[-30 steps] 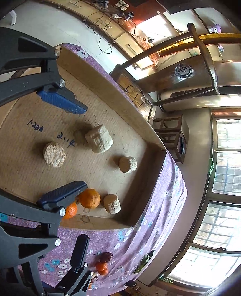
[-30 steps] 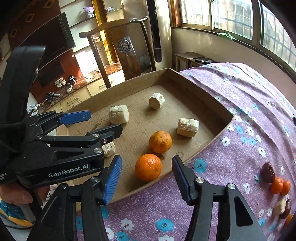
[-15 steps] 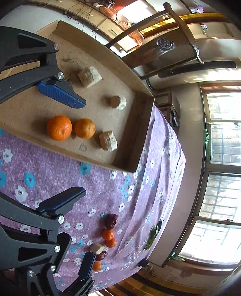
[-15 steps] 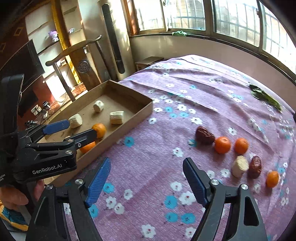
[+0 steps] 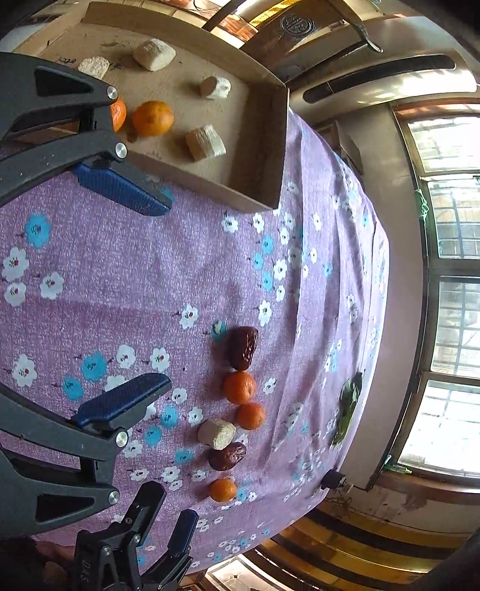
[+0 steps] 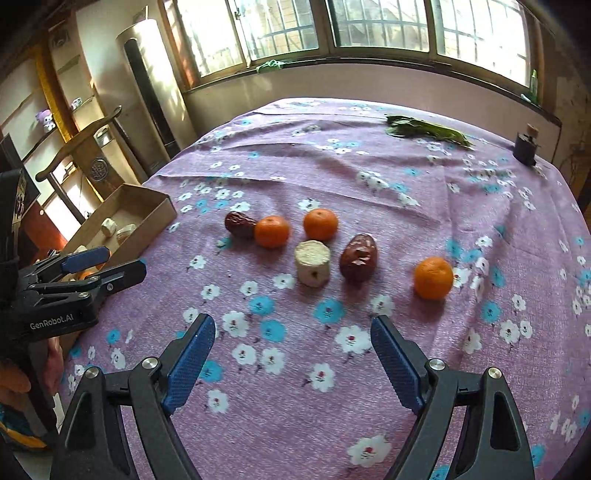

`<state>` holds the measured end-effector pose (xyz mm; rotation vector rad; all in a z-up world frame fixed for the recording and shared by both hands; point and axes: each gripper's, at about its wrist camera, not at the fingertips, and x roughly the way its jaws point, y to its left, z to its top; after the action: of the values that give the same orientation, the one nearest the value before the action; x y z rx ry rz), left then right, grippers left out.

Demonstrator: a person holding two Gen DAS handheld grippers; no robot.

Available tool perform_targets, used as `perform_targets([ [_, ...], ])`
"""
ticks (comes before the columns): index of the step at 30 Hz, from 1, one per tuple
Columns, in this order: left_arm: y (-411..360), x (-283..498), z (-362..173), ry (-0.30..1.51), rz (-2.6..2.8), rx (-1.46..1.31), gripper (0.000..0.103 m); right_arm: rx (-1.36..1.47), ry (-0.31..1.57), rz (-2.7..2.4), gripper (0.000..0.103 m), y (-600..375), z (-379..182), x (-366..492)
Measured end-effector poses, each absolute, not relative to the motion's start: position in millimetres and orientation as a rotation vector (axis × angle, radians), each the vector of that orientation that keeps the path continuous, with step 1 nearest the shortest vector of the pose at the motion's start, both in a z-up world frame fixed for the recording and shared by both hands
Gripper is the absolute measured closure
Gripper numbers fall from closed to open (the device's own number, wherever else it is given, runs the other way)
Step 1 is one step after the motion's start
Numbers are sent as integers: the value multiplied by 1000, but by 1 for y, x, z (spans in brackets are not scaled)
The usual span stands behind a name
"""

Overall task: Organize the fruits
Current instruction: 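Move both open tools back over the remaining dates and fruit, then grasp the round pale chunk with the left tool while the right tool grasps a mandarin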

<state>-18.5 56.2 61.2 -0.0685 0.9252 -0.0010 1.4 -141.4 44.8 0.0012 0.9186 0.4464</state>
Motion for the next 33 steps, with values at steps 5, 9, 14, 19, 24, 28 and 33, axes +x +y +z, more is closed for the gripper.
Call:
perform_targets([
  [5, 36, -5, 56, 948, -26, -44, 17, -27, 911, 442, 15, -145, 38, 11],
  [9, 20, 5, 53, 969, -69, -50, 17, -64, 929, 405, 19, -150, 31, 25],
  [14, -6, 21, 45, 1006, -130, -51, 17, -22, 912, 365, 19, -176, 38, 28],
  [19, -35, 42, 33, 1036, -155, -14, 17, 30, 906, 295, 19, -205, 39, 31],
  [24, -53, 58, 21, 1047, -164, 14, 17, 47, 905, 286, 19, -214, 35, 34],
  [28, -59, 67, 16, 1028, -175, 37, 27, 37, 919, 279, 19, -215, 27, 37],
  [33, -61, 69, 17, 994, -188, 62, 68, 41, 921, 277, 19, -216, 23, 42],
])
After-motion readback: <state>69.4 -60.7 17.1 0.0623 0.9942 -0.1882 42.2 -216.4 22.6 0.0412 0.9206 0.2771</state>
